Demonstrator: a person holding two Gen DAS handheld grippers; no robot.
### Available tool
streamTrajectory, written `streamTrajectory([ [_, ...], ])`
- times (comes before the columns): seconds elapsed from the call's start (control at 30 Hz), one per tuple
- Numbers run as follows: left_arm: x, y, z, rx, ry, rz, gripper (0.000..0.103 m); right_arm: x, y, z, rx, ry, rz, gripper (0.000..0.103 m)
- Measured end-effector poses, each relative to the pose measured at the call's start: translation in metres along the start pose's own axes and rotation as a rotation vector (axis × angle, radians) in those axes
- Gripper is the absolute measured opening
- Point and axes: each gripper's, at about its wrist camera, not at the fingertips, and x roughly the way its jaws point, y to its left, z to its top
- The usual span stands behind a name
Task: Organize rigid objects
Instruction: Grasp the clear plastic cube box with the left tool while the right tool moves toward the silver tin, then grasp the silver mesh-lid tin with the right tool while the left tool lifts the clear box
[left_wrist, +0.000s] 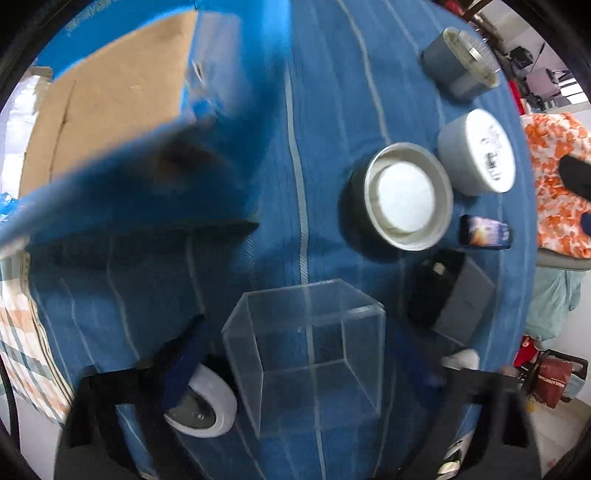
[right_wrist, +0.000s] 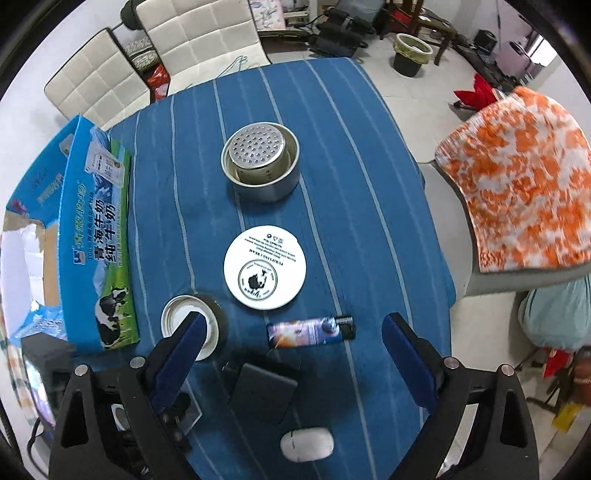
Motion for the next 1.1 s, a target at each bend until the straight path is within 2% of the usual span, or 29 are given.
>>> streamTrajectory([
  [0.13,0.006,-0.003,0.0,-0.004,-0.019,0.023,0.062,0.006,0.001,0.002,-0.036,0.006,-0.01,0.098],
  [0.23,-0.001,-0.011,-0.005,-0.01,-0.029,0.014,0.062,0.007,-0.003,0.005,-0.038,0.015,0.004,0.098],
  [0.4,-0.043,-0.029,-0.012,0.02,-0.088,-0.037,0.062,-0.002,-0.014,0.007,-0.023,0.024,0.047,0.098],
  [0.5,-0.086,-0.045,-0.005,0.065,-0.172,-0.066,0.062,-0.016,-0.019,0.013,-0.006,0.009,0.072,0.098],
  [0.6,-0.125,-0.05,0.018,0.088,-0.267,-0.065,0.062,-0.025,-0.02,0.028,0.012,-0.023,0.074,0.098],
  [0.73,-0.149,-0.043,0.068,0.054,-0.368,-0.002,0.062,-0.018,-0.017,0.064,0.038,-0.058,0.075,0.098],
  [0.8,-0.14,-0.034,0.095,0.033,-0.379,0.031,0.062,-0.005,-0.011,0.086,0.039,-0.059,0.064,0.098],
  [0.93,-0.131,-0.034,0.135,0.019,-0.376,0.09,0.062,0.027,0.002,0.121,0.056,-0.008,0.115,0.098],
  [1.1,-0.112,-0.052,0.15,0.047,-0.37,0.145,0.062,0.066,0.025,0.142,0.03,0.065,0.116,0.098],
])
